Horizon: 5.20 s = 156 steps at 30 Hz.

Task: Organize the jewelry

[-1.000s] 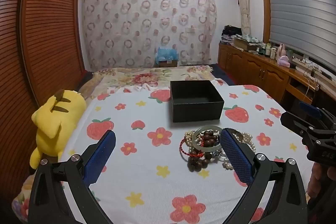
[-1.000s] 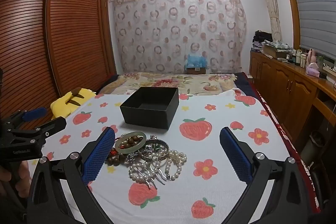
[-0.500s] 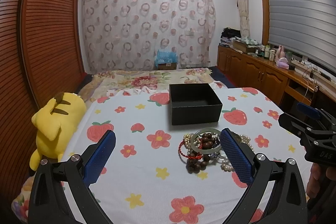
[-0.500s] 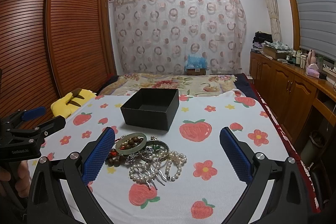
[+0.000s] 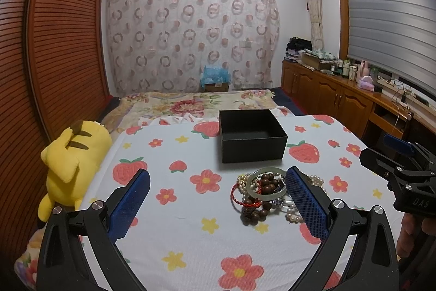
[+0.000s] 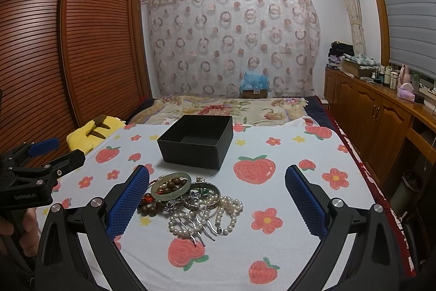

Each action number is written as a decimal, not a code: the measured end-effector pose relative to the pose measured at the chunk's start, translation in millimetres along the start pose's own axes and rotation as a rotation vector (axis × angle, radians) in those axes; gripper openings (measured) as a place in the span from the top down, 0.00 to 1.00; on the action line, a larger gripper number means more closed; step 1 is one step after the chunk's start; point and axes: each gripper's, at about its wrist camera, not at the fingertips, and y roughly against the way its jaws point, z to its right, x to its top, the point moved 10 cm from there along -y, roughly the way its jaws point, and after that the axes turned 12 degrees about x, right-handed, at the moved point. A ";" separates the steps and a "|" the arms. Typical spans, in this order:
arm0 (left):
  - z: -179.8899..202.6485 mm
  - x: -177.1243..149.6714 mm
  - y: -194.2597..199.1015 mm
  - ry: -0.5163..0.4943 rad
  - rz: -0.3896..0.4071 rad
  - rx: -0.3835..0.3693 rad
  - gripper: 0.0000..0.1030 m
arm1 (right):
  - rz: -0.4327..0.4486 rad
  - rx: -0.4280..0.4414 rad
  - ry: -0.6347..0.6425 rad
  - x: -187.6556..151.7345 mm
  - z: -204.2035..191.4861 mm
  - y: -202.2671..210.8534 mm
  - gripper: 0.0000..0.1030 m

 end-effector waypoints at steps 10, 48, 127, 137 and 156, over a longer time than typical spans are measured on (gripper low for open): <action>-0.5 -3.1 -0.8 0.000 0.004 -0.001 0.06 | 0.000 0.000 -0.001 -0.6 0.2 -0.6 0.02; -2.1 -0.5 4.5 0.004 -0.001 -0.003 0.06 | -0.002 0.002 0.000 -1.1 -0.2 -1.1 0.02; 79.0 -33.3 -128.4 -0.107 -0.344 -0.376 0.34 | -0.400 0.187 0.137 -63.8 6.2 -118.0 0.25; 62.2 -17.3 -127.2 -0.091 -0.304 -0.345 0.33 | -0.482 0.294 0.034 -69.3 4.3 -147.1 0.32; 43.7 13.4 -136.7 -0.080 -0.253 -0.300 0.33 | -0.331 0.271 0.121 -1.4 8.1 -155.3 0.39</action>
